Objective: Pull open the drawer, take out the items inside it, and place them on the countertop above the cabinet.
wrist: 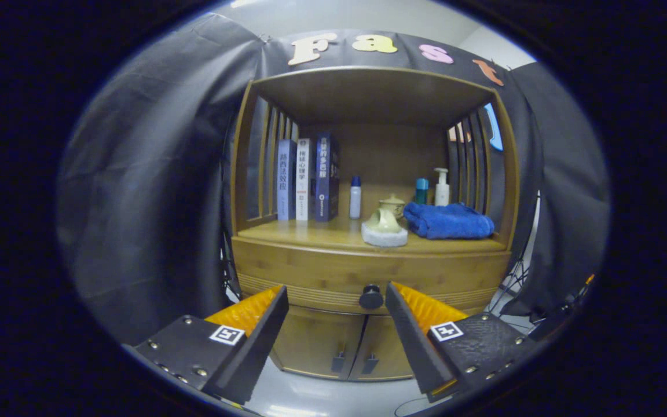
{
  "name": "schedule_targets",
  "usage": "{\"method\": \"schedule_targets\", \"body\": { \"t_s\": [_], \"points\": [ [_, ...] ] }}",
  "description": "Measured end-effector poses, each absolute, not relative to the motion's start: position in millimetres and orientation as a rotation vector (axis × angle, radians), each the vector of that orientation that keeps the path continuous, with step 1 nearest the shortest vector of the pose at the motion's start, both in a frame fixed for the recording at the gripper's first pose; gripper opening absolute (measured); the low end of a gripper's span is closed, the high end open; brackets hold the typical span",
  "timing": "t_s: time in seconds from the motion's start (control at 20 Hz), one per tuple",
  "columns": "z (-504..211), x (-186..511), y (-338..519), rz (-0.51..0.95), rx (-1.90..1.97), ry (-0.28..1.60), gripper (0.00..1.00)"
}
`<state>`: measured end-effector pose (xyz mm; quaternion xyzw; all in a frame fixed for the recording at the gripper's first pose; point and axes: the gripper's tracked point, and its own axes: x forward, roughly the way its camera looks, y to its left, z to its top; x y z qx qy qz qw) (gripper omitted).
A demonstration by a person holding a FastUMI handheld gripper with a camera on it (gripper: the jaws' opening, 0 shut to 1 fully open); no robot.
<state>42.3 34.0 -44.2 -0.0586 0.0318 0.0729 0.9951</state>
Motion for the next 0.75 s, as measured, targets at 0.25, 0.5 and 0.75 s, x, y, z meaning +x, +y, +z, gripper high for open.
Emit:
{"method": "schedule_targets", "body": {
  "t_s": [0.25, 0.5, 0.75],
  "points": [
    [39.5, -10.9, 8.2, 0.106, -0.091, -0.006, 1.0],
    [102.6, -59.4, 1.4, 0.121, -0.076, -0.02, 1.0],
    [129.6, -99.8, -1.1, 0.114, -0.041, -0.05, 1.0]
  ]
}}
